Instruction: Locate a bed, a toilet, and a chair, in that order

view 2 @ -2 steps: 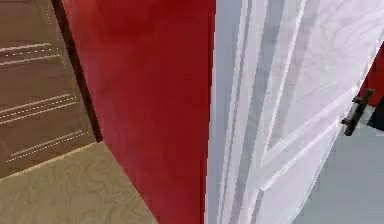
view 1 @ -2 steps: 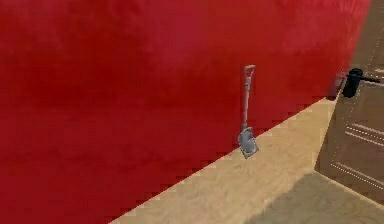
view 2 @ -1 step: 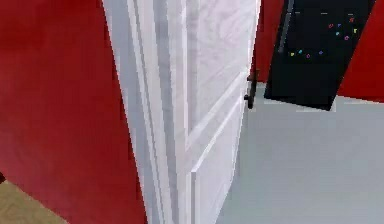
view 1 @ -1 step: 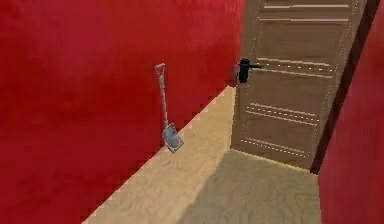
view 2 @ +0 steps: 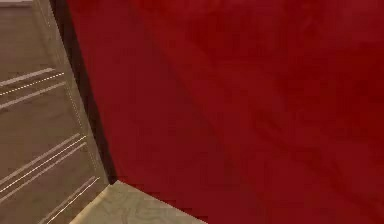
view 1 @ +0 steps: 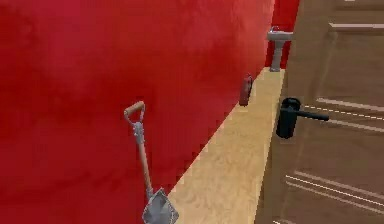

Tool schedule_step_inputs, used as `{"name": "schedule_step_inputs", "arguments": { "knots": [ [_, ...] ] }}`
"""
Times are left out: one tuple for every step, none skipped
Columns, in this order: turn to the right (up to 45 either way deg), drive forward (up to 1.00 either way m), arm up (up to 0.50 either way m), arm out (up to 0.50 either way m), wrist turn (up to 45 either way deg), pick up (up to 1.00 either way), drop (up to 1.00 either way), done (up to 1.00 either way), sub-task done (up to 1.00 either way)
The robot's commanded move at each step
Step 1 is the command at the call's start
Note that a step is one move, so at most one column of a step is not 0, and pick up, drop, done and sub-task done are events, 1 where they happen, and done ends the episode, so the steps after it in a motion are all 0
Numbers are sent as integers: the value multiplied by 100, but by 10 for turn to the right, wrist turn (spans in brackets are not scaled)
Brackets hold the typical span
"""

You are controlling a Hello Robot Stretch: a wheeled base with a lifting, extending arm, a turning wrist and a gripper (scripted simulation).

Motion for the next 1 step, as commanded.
{"name": "schedule_step_inputs", "arguments": {
  "knots": [
    [0,95,0,0,0,0,0,0,0]
  ]
}}
